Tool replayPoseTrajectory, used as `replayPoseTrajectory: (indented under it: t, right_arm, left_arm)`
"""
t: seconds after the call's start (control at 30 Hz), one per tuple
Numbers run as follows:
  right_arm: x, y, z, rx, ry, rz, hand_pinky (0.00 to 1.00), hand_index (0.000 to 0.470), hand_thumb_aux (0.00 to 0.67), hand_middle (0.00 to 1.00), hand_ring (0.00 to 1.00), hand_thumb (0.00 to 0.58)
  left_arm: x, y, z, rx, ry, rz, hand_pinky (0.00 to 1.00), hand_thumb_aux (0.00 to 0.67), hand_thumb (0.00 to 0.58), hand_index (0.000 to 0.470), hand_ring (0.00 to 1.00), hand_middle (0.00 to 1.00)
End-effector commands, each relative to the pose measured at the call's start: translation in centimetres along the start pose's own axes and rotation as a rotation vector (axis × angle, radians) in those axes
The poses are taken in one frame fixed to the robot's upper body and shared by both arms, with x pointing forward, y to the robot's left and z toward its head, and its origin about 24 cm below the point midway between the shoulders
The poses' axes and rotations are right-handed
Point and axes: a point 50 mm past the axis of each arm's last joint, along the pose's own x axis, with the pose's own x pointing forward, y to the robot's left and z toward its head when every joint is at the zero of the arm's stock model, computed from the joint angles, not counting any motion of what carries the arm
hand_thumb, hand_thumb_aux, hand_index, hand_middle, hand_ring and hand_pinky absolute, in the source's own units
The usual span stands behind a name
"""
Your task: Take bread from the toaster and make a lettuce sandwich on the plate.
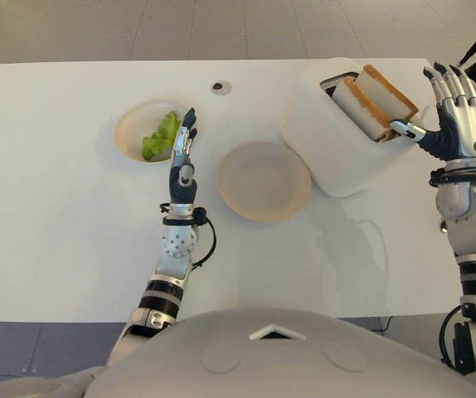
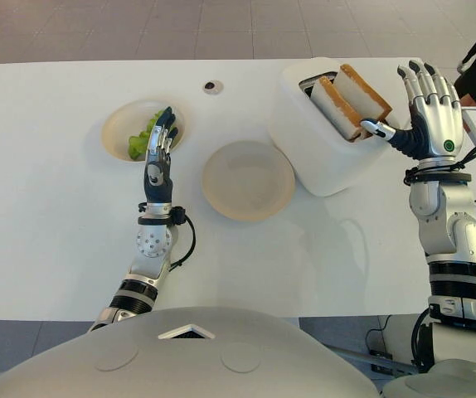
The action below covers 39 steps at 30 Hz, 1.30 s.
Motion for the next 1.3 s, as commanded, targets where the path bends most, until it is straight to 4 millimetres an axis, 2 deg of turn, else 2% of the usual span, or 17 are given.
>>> replayPoseTrajectory:
  t: [0.03, 0.37, 0.43, 0.47, 0.5, 0.53, 0.57, 0.8, 1.0, 1.13, 1.2, 1.3]
  right_arm:
    - [-0.3, 0.4, 0.3, 0.027, -0.004, 0.036, 0.59, 0.47, 0.67, 0.59, 0.59, 0.58]
    - [-0.2, 0.6, 0.2, 0.087, 0.0, 0.055, 0.53, 0.468, 0.667, 0.53, 0.53, 0.58]
    - [-0.2, 0.7, 0.2, 0.089, 0.0, 0.056, 0.5, 0.411, 0.586, 0.5, 0.5, 0.571]
    - [-0.2, 0.7, 0.1, 0.089, 0.004, 0.047, 0.46, 0.354, 0.504, 0.46, 0.46, 0.545]
    - [-0.1, 0.6, 0.0, 0.088, 0.008, 0.038, 0.33, 0.276, 0.394, 0.33, 0.33, 0.482]
    - [-0.1, 0.5, -0.2, 0.086, 0.013, 0.031, 0.0, 0.033, 0.047, 0.0, 0.0, 0.079]
    - [-0.2, 0.4, -0.3, 0.084, 0.017, 0.027, 0.0, 0.0, 0.0, 0.0, 0.0, 0.0]
    - [-0.3, 1.3, -0.4, 0.079, 0.019, 0.055, 0.0, 0.0, 0.0, 0.0, 0.0, 0.0]
    - [-0.6, 1.9, -1.4, 0.058, 0.054, 0.08, 0.0, 0.004, 0.005, 0.0, 0.0, 0.009]
    - [-0.3, 1.6, -1.1, 0.062, 0.039, 0.069, 0.0, 0.061, 0.087, 0.0, 0.0, 0.14]
    - [0.0, 1.3, -0.9, 0.07, 0.027, 0.053, 0.0, 0.114, 0.163, 0.0, 0.0, 0.248]
    - [0.7, 0.6, -0.6, 0.087, 0.01, 0.033, 0.0, 0.179, 0.255, 0.0, 0.0, 0.357]
  left_arm:
    - [-0.6, -0.2, -0.3, 0.004, 0.032, 0.002, 0.0, 0.0, 0.0, 0.0, 0.0, 0.0]
    - [-0.8, -0.2, -0.3, 0.001, 0.039, 0.004, 0.0, 0.0, 0.0, 0.0, 0.0, 0.0]
    - [-0.8, -0.2, -0.3, 0.001, 0.039, 0.005, 0.0, 0.0, 0.0, 0.0, 0.0, 0.0]
    - [-0.8, -0.2, -0.3, 0.002, 0.039, 0.005, 0.0, 0.0, 0.0, 0.0, 0.0, 0.0]
    - [-0.8, -0.2, -0.3, 0.002, 0.039, 0.004, 0.0, 0.0, 0.0, 0.0, 0.0, 0.0]
    - [-0.9, -0.2, -0.3, 0.002, 0.04, 0.003, 0.0, 0.0, 0.0, 0.0, 0.0, 0.0]
    - [-0.9, -0.2, -0.3, 0.003, 0.041, 0.002, 0.0, 0.0, 0.0, 0.0, 0.0, 0.0]
    - [-1.0, -0.2, -0.3, 0.004, 0.043, 0.003, 0.0, 0.0, 0.0, 0.0, 0.0, 0.0]
    - [-1.2, -0.2, -0.3, 0.002, 0.046, 0.002, 0.0, 0.0, 0.0, 0.0, 0.0, 0.0]
    - [-1.1, -0.2, -0.3, -0.002, 0.045, 0.003, 0.0, 0.0, 0.0, 0.0, 0.0, 0.0]
    - [-1.1, -0.3, -0.3, -0.003, 0.044, 0.002, 0.0, 0.0, 0.0, 0.0, 0.0, 0.0]
    - [-1.1, -0.2, -0.2, -0.002, 0.042, 0.007, 0.0, 0.0, 0.0, 0.0, 0.0, 0.0]
